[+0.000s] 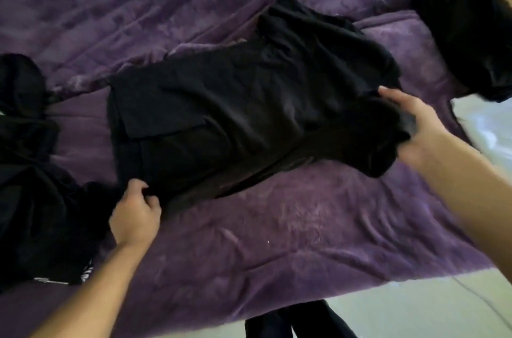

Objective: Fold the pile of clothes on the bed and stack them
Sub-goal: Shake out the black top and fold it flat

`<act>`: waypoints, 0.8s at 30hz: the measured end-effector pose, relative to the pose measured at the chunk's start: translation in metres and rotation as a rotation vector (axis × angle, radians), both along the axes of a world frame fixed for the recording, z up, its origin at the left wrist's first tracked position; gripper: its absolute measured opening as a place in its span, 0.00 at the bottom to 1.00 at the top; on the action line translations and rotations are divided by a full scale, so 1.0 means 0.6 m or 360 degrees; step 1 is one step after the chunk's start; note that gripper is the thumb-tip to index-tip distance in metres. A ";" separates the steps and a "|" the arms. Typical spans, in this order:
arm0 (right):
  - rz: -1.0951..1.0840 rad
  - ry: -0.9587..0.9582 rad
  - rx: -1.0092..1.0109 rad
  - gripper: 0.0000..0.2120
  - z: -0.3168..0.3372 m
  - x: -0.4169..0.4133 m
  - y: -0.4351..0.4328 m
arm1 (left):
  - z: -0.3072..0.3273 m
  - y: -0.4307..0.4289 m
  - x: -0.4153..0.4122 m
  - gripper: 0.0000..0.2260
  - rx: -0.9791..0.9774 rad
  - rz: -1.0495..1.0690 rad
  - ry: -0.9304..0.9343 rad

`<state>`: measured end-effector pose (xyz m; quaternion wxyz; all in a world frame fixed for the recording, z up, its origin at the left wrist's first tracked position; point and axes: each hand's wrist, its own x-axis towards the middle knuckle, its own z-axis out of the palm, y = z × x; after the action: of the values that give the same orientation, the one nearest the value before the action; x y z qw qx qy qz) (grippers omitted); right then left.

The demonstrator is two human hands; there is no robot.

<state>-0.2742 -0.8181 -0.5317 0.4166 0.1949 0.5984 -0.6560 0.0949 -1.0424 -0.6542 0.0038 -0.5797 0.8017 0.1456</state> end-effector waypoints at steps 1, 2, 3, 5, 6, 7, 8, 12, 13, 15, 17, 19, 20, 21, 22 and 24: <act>0.0011 0.0014 -0.0012 0.08 0.005 -0.018 -0.035 | 0.008 -0.033 -0.017 0.09 -0.0057 0.0010 0.0031; 0.0022 0.0022 -0.0029 0.09 0.007 -0.039 -0.071 | 0.015 -0.067 -0.034 0.09 -0.0104 0.0011 0.0049; 0.0020 0.0036 -0.0028 0.11 0.007 -0.060 -0.105 | 0.021 -0.099 -0.053 0.09 -0.0144 0.0004 0.0059; -0.0023 0.0069 -0.0033 0.14 0.005 -0.103 -0.174 | 0.032 -0.162 -0.090 0.10 -0.0189 -0.0008 0.0094; -0.0060 0.0079 -0.0058 0.14 0.001 -0.127 -0.213 | 0.033 -0.197 -0.112 0.10 -0.0206 -0.0010 0.0119; -0.0126 0.0094 -0.0066 0.16 -0.001 -0.149 -0.245 | 0.036 -0.226 -0.132 0.10 -0.0215 0.0000 0.0143; -0.0194 0.0126 -0.0060 0.17 -0.004 -0.171 -0.271 | 0.039 -0.250 -0.151 0.10 -0.0215 0.0020 0.0158; -0.0316 0.0230 -0.0166 0.14 -0.031 -0.238 -0.383 | 0.026 -0.354 -0.220 0.13 -0.0234 0.0057 0.0160; -0.0216 0.0253 -0.0154 0.16 -0.042 -0.244 -0.400 | 0.020 -0.364 -0.230 0.14 -0.0285 -0.0001 0.0126; 0.0108 0.0410 0.0064 0.16 -0.077 -0.240 -0.414 | 0.004 -0.357 -0.240 0.14 -0.0407 -0.0262 0.0104; 0.0460 0.0921 0.0569 0.19 -0.126 -0.220 -0.394 | -0.022 -0.319 -0.241 0.15 -0.0416 -0.0642 0.0127; 0.1007 0.1661 0.1034 0.23 -0.181 -0.200 -0.340 | -0.056 -0.287 -0.236 0.18 -0.0294 -0.0833 0.0044; 0.1347 0.1892 0.1186 0.25 -0.203 -0.189 -0.308 | -0.074 -0.284 -0.233 0.20 -0.0248 -0.0820 -0.0012; 0.1659 0.2004 0.1328 0.28 -0.222 -0.186 -0.274 | -0.089 -0.290 -0.231 0.20 -0.0229 -0.0764 -0.0055; 0.1904 0.2033 0.1490 0.30 -0.239 -0.191 -0.239 | -0.102 -0.302 -0.229 0.20 -0.0235 -0.0696 -0.0095; 0.2108 0.1966 0.1798 0.33 -0.259 -0.215 -0.182 | -0.117 -0.335 -0.231 0.20 -0.0258 -0.0578 -0.0183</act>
<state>-0.4029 -0.9272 -0.6871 0.1639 -0.3708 0.9099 0.0884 -0.0436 -1.2435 -0.7246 0.0291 -0.4315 0.9006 0.0441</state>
